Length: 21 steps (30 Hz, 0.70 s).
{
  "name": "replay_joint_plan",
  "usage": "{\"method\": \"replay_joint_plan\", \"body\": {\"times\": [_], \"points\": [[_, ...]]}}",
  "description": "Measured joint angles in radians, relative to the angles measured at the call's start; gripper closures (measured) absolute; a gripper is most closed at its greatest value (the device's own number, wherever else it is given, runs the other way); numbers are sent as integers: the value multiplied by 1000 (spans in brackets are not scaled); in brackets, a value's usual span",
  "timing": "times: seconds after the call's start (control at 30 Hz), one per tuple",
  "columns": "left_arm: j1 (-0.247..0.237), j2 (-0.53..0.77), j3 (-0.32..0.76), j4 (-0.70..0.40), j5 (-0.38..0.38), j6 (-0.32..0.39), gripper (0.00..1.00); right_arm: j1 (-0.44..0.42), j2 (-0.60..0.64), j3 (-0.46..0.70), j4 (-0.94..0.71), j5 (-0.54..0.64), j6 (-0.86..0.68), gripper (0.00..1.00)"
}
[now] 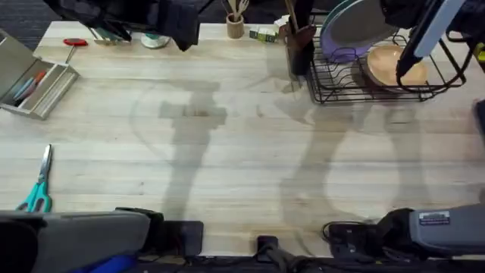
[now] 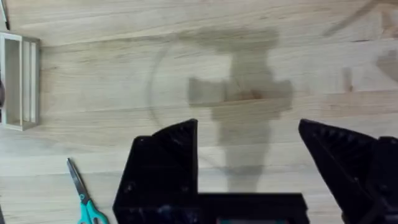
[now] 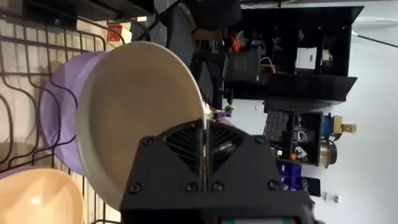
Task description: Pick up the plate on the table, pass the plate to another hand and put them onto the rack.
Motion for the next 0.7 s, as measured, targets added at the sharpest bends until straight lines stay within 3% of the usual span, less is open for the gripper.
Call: {"method": "replay_joint_plan", "body": {"times": [0.7], "points": [[0, 0, 0, 0, 10, 0, 7, 20, 105, 0, 13, -3, -25, 973]]}}
